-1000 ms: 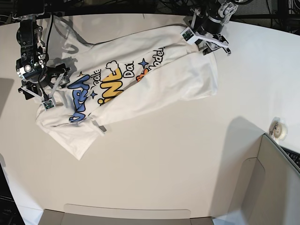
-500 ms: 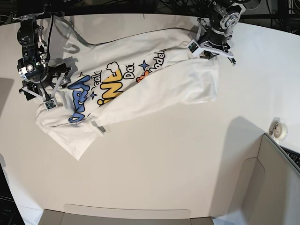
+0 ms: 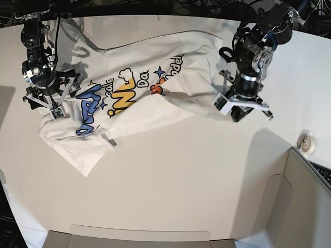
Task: Layout the t-shirt on the table in an organized manner, then fold the t-shirt properly
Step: 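Release the left gripper and move it toward the t-shirt hem, then grasp the hem with the left gripper and pull it to flatten, then grasp the shoulder edges with both grippers near the collar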
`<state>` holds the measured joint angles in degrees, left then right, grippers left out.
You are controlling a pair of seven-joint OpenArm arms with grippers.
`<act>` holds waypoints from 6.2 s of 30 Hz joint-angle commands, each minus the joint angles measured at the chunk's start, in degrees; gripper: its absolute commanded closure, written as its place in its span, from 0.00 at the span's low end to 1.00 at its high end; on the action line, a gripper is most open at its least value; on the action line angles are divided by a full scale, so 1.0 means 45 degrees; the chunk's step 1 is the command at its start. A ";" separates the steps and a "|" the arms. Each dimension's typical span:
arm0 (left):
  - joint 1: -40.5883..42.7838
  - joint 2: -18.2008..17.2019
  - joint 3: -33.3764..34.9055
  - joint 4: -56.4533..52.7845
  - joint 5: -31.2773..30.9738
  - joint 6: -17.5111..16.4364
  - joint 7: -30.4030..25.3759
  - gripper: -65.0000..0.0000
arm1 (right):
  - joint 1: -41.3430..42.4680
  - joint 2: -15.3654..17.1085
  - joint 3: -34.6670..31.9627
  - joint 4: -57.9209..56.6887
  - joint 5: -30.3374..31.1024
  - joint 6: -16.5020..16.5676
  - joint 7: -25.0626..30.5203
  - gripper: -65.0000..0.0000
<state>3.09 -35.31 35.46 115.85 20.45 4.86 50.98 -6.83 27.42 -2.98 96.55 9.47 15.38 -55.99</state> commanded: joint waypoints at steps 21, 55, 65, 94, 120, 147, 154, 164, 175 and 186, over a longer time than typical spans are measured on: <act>-0.7398 0.4027 -0.0096 -0.8661 0.0272 0.0316 -0.0536 1.00 | -0.1129 -0.0008 -0.0324 -0.0328 0.0463 0.0715 -0.1497 0.20; -0.7398 0.2972 -0.2694 -0.9247 -1.0082 -0.3103 0.1438 0.96 | -0.1520 0.0012 -0.0871 0.1059 0.0463 0.0715 -0.1517 0.20; -0.7339 0.3598 -0.2635 -1.1826 -1.0532 -0.3103 0.0793 0.95 | -0.1774 0.0070 -0.0871 0.1196 0.0463 0.0715 -0.1497 0.20; -0.6519 0.3695 -0.8183 -0.7391 -1.0532 0.1176 0.0519 0.44 | -0.1969 0.0070 -0.0597 0.2114 0.0463 0.0656 -0.1497 0.20; 0.5418 0.2933 -1.1192 0.0130 -1.5357 0.0746 0.3567 0.56 | 0.0648 -0.1668 0.0145 0.4419 0.0483 0.0695 -0.2435 0.20; 0.7430 0.4320 -1.3204 -0.4128 -2.1706 0.0746 0.3801 0.47 | 0.0707 -0.1688 -0.0089 0.4400 0.0463 0.0676 -0.2435 0.20; 0.7782 0.4809 -1.2364 -0.4070 -2.1726 0.0746 0.3801 0.47 | 0.0746 -0.1688 -0.0089 0.4400 0.0463 0.0676 -0.2435 0.20; 0.7449 0.5942 -1.2110 -0.4050 -2.1726 0.0746 0.3782 0.48 | 0.0785 -0.1707 -0.0109 0.3814 0.0463 0.0676 -0.2416 0.20; 0.6316 0.6000 -1.2247 -0.4109 -2.1687 0.0746 0.3626 0.48 | 0.0238 -0.1864 -0.1418 0.1450 0.0463 0.0695 -0.2318 0.20; 0.6297 0.6000 -1.3849 -0.4109 -2.1687 0.0746 0.3000 0.48 | 0.0238 -0.1571 -0.2727 -0.0758 0.0444 0.0637 -0.1830 0.20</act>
<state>30.81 -7.79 -26.30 97.10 -78.59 6.83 65.10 -3.90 19.84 -14.04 96.18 15.53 17.45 -54.78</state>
